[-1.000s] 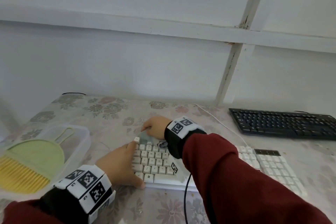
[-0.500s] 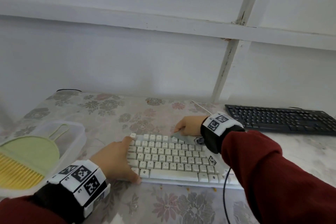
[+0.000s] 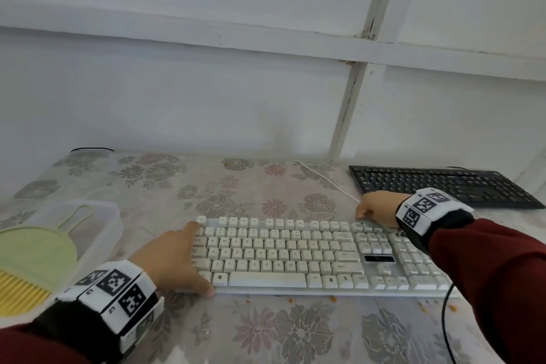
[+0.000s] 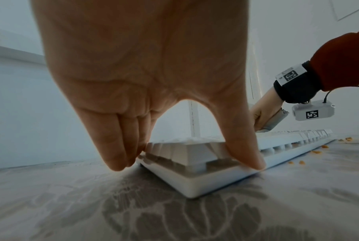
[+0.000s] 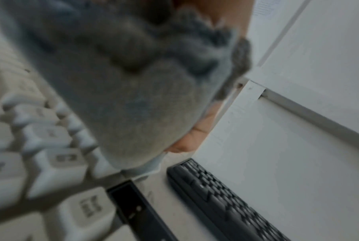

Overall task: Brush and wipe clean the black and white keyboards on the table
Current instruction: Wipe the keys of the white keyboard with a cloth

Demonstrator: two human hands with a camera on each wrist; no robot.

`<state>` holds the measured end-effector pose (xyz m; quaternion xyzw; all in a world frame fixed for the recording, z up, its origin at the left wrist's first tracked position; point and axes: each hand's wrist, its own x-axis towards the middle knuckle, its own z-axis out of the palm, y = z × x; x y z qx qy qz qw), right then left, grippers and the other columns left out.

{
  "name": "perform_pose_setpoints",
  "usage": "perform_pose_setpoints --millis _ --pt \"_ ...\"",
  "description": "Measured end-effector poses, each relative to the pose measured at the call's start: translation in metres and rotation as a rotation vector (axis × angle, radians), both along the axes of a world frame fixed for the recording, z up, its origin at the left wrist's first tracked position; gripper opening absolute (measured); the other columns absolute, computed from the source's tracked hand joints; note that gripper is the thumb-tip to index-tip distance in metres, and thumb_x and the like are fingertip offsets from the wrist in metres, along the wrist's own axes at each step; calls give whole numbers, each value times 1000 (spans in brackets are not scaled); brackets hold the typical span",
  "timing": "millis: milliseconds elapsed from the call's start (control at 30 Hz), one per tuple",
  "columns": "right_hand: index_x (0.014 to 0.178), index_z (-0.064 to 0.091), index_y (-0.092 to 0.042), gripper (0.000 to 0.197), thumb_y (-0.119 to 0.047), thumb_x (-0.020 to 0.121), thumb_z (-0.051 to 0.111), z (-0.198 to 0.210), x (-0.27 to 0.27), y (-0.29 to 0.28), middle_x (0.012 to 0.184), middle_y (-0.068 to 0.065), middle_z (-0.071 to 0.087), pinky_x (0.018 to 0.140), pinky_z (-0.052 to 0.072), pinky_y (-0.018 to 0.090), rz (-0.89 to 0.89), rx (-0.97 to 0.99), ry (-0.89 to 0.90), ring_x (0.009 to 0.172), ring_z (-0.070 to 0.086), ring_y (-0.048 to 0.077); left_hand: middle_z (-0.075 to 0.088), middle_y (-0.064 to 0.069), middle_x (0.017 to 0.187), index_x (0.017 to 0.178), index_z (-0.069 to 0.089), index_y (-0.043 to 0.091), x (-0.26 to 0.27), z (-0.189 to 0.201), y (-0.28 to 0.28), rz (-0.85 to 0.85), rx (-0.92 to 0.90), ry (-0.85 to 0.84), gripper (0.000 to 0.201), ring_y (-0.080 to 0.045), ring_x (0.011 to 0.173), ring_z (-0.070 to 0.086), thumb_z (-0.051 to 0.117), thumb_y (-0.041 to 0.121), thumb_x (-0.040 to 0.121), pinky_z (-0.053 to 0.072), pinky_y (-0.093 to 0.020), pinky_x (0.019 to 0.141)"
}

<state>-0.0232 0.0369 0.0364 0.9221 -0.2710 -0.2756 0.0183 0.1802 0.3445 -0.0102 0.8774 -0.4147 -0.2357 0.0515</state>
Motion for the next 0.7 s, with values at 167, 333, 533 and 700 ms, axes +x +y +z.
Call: perform_pose_setpoints --millis 167,333,533,700 --pt "113 67 -22 23 -24 96 51 18 -10 -16 97 -3 63 78 48 22 -117 -27 -186 87 60 16 51 7 120 142 14 22 0 0 -1 3 11 9 119 -10 103 52 79 60 49 47 -25 90" --pt "123 61 -25 40 -6 95 39 12 -27 -15 127 0 60 91 43 23 -209 -71 -57 110 58 18 50 7 122 143 12 22 -1 1 -1 -3 27 -7 120 -9 104 51 78 62 51 47 -24 90" --pt "134 52 -24 43 -6 98 38 -4 -35 -20 141 6 44 100 36 24 -241 -81 -10 125 48 24 50 8 122 143 11 22 -3 3 -1 -10 41 -14 118 -8 103 51 78 61 53 47 -22 88" --pt "141 40 -14 41 -23 101 38 -2 -38 -28 147 7 38 108 30 26 -282 -206 167 134 39 25 50 8 122 143 10 23 -3 3 -1 -1 44 -16 120 -9 105 52 77 63 52 47 -25 90"
